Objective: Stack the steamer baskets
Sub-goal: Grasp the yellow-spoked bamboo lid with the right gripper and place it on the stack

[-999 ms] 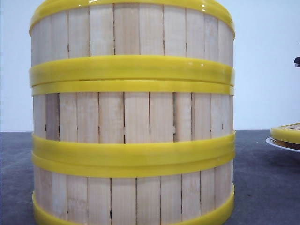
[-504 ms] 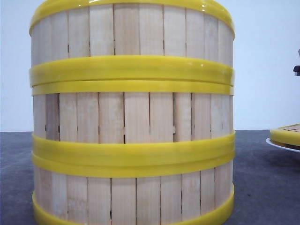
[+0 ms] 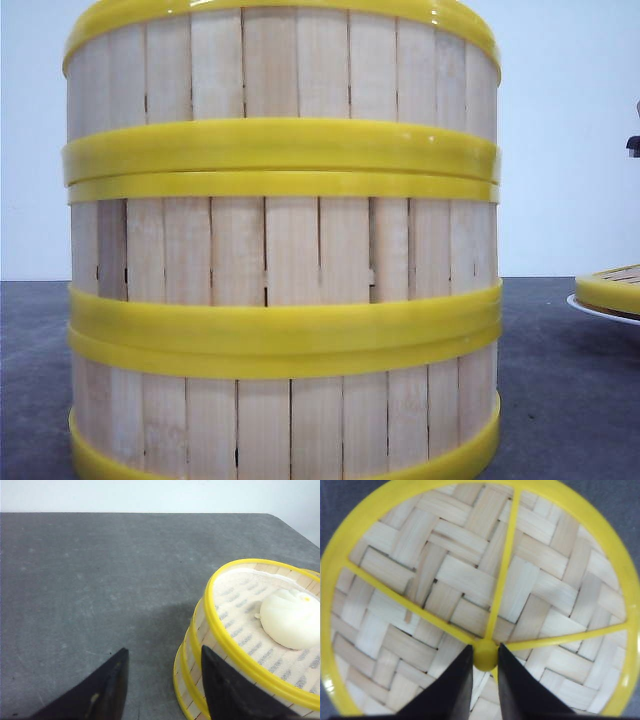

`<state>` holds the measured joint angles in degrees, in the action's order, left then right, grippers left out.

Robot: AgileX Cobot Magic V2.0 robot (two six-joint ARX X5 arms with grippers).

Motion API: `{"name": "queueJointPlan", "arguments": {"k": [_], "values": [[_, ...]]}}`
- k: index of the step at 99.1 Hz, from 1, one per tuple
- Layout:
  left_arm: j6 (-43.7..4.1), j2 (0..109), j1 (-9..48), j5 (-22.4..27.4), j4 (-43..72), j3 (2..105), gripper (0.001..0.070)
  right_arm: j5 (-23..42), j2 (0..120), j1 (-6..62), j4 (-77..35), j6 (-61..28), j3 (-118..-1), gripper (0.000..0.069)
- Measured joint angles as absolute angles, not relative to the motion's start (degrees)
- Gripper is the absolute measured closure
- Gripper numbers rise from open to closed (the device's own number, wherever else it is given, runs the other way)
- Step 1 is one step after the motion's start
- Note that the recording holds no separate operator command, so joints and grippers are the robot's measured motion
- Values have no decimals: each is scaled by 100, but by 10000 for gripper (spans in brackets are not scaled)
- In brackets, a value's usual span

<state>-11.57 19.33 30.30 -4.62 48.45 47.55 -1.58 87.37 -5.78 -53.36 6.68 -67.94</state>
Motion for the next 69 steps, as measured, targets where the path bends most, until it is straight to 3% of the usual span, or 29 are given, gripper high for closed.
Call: {"name": "queueJointPlan", "arguments": {"k": [35, 69], "values": [[-1157, 1933, 3030, -462, 4842, 4755, 441, -639, 7695, -150, -6034, 449, -8147, 635], [-1157, 1933, 3030, -462, 4842, 4755, 441, -1691, 7048, 1828, -6254, 480, -9100, 636]]}}
